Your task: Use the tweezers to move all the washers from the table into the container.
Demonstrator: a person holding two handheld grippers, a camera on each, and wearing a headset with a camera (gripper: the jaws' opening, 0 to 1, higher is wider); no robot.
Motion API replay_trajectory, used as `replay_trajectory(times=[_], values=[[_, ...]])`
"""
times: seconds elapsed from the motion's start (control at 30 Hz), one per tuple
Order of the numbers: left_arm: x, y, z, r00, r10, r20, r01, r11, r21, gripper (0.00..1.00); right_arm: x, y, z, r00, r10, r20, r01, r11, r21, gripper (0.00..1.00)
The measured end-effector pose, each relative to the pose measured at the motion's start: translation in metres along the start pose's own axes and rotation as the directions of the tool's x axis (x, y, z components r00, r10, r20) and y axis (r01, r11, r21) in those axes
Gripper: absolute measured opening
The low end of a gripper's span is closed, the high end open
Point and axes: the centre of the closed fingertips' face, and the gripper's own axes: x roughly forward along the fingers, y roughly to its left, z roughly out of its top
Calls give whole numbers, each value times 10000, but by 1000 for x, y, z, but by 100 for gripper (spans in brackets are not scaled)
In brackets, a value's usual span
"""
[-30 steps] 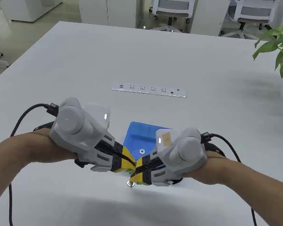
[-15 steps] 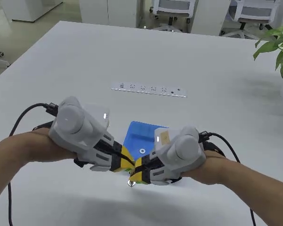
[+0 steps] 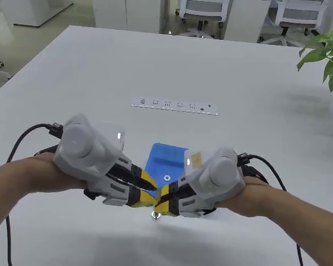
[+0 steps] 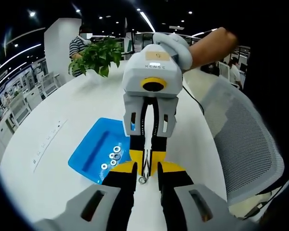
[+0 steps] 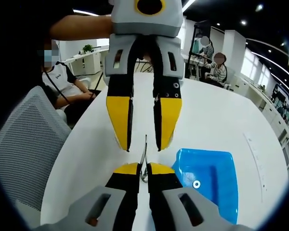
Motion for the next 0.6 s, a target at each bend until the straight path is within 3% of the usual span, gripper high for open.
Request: replay_trajectory(times=[0.6], values=[[-10, -3, -9, 9964, 662, 534, -601, 9922, -1095, 54, -23, -8, 20, 9996, -213, 184, 214, 9997, -79, 7]])
